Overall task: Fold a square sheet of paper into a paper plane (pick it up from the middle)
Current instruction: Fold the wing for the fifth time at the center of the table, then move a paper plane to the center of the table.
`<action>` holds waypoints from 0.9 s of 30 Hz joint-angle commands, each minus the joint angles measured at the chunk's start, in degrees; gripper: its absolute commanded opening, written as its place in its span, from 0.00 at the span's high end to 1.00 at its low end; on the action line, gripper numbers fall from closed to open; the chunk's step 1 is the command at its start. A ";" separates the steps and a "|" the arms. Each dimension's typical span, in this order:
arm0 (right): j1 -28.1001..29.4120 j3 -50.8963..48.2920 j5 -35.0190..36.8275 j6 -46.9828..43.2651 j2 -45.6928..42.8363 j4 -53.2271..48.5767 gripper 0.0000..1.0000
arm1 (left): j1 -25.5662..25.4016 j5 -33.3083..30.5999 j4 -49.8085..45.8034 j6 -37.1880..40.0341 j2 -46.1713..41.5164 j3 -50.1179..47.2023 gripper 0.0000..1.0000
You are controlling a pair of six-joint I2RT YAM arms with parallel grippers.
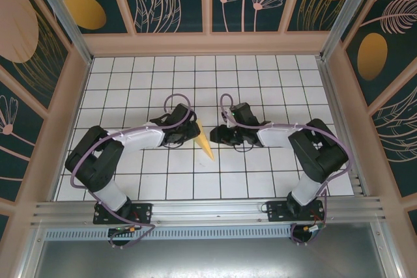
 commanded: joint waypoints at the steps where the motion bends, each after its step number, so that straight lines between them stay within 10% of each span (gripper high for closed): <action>1: 0.89 2.19 -1.61 -1.57 1.44 0.88 0.59 | -0.23 -2.00 -2.06 -0.25 -2.58 -2.30 0.60; 27: 5.07 6.99 -3.51 -5.59 6.67 -0.90 0.58 | -0.15 -2.31 -1.97 0.93 -3.65 -4.18 0.66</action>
